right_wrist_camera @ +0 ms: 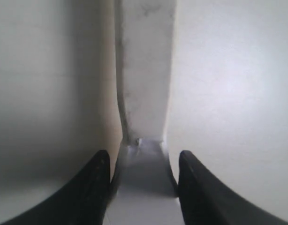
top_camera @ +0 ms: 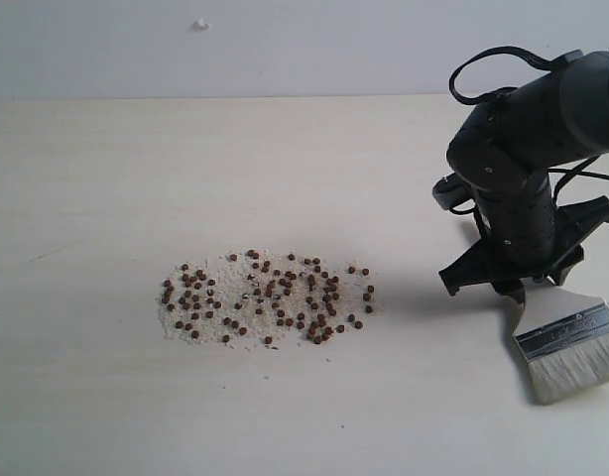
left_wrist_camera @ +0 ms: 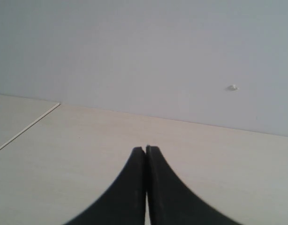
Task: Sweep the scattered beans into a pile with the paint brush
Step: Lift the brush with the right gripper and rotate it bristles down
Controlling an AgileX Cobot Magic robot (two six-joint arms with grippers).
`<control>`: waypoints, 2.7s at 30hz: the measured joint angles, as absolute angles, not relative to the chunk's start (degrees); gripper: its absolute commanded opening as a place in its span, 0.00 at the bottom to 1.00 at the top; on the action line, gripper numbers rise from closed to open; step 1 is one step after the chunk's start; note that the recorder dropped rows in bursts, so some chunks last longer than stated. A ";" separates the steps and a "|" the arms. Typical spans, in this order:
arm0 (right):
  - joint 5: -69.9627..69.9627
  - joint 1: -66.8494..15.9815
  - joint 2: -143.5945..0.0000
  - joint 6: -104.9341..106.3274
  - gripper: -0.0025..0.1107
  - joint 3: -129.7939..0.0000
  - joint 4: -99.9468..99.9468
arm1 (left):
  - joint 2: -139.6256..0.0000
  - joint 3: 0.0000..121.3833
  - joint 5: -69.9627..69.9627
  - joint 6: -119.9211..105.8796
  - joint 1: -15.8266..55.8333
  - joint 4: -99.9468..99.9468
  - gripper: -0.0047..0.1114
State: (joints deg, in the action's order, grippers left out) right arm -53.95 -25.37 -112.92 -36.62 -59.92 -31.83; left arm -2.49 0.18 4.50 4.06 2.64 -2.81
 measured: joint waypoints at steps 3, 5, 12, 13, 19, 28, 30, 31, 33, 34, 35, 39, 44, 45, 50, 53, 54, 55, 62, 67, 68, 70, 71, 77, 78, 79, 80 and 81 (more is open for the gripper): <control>-53.96 -25.37 -112.92 -36.62 0.02 -59.92 -31.83 | -2.49 0.18 4.50 4.06 2.64 -2.81 0.04; -53.96 -25.37 -112.92 -36.62 0.02 -59.92 -31.83 | -2.49 0.18 4.50 4.06 2.64 -2.81 0.04; -53.96 -25.37 -112.92 -36.62 0.02 -59.92 -31.83 | -2.49 0.18 4.50 4.06 2.64 -2.81 0.04; -53.96 -25.37 -112.92 -36.62 0.02 -59.92 -31.83 | -2.49 0.18 4.50 4.06 2.64 -2.81 0.04; -53.96 -25.37 -112.92 -36.62 0.02 -59.92 -31.83 | -2.49 0.18 4.50 4.06 2.64 -2.81 0.04; -53.96 -25.37 -112.92 -34.97 0.02 -59.92 -31.83 | -2.49 0.18 4.50 4.06 2.64 -2.81 0.04; -53.96 -25.37 -112.92 -33.73 0.02 -59.92 -31.83 | -2.49 0.18 4.50 4.06 2.64 -2.81 0.04; -53.96 -25.37 -112.92 -33.15 0.02 -59.92 -31.83 | -2.49 0.18 4.50 4.06 2.64 -2.81 0.04; -53.96 -25.37 -112.92 -31.55 0.02 -59.92 -31.83 | -2.49 0.18 4.50 4.06 2.64 -2.81 0.04; -53.96 -25.37 -112.92 -30.37 0.02 -59.92 -31.83 | -2.49 0.18 4.50 4.06 2.64 -2.81 0.04; -53.96 -25.37 -112.92 -28.97 0.02 -59.92 -31.83 | -2.49 0.18 4.50 4.06 2.64 -2.81 0.04; -53.86 -25.37 -112.92 -24.08 0.02 -59.92 -31.47 | -2.49 0.18 4.50 4.06 2.64 -2.81 0.04; -53.44 -25.37 -110.83 -20.20 0.02 -59.85 -31.12 | -2.49 0.18 4.50 4.06 2.64 -2.81 0.04; -53.29 -25.37 -110.11 -19.60 0.02 -59.85 -30.85 | -2.49 0.18 4.50 4.06 2.64 -2.81 0.04; -48.01 -25.37 -105.48 -17.24 0.02 -58.04 -28.71 | -2.49 0.18 4.50 4.06 2.64 -2.81 0.04; -44.54 -25.37 -102.67 -16.60 0.02 -55.92 -28.10 | -2.49 0.18 4.50 4.06 2.64 -2.81 0.04; -43.81 -25.37 -101.87 -16.35 0.02 -55.40 -27.95 | -2.49 0.18 4.50 4.06 2.64 -2.81 0.04; -43.30 -25.37 -101.12 -16.02 0.02 -54.66 -27.95 | -2.49 0.18 4.50 4.06 2.64 -2.81 0.04; -36.59 -25.37 -96.01 -15.67 0.02 -50.44 -27.72 | -2.49 0.18 4.50 4.06 2.64 -2.81 0.04; -32.48 -25.37 -92.75 -15.14 0.02 -48.61 -27.06 | -2.49 0.18 4.50 4.06 2.64 -2.81 0.04; -31.59 -25.37 -92.14 -15.16 0.02 -48.18 -26.93 | -2.49 0.18 4.50 4.06 2.64 -2.81 0.04; -30.20 -25.37 -91.09 -15.16 0.02 -47.60 -26.71 | -2.49 0.18 4.50 4.06 2.64 -2.81 0.04; -29.76 -25.37 -90.50 -15.16 0.02 -47.46 -26.68 | -2.49 0.18 4.50 4.06 2.64 -2.81 0.04; -29.74 -25.37 -85.25 -13.31 0.02 -47.46 -24.77 | -2.49 0.18 4.50 4.06 2.64 -2.81 0.04; -29.87 -25.37 -83.97 -12.62 0.02 -47.42 -23.71 | -2.49 0.18 4.50 4.06 2.64 -2.81 0.04; -29.87 -25.37 -82.89 -11.38 0.02 -47.17 -22.71 | -2.49 0.18 4.50 4.06 2.64 -2.81 0.04; -29.62 -25.37 -81.19 -9.89 0.02 -46.74 -21.03 | -2.49 0.18 4.50 4.06 2.64 -2.81 0.04; -29.21 -25.37 -80.35 -8.56 0.02 -46.40 -19.66 | -2.49 0.18 4.50 4.06 2.64 -2.81 0.04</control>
State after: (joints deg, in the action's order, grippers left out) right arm -29.21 -25.37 -80.35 -8.56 -46.40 -19.66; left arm -2.49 0.18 4.50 4.06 2.64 -2.81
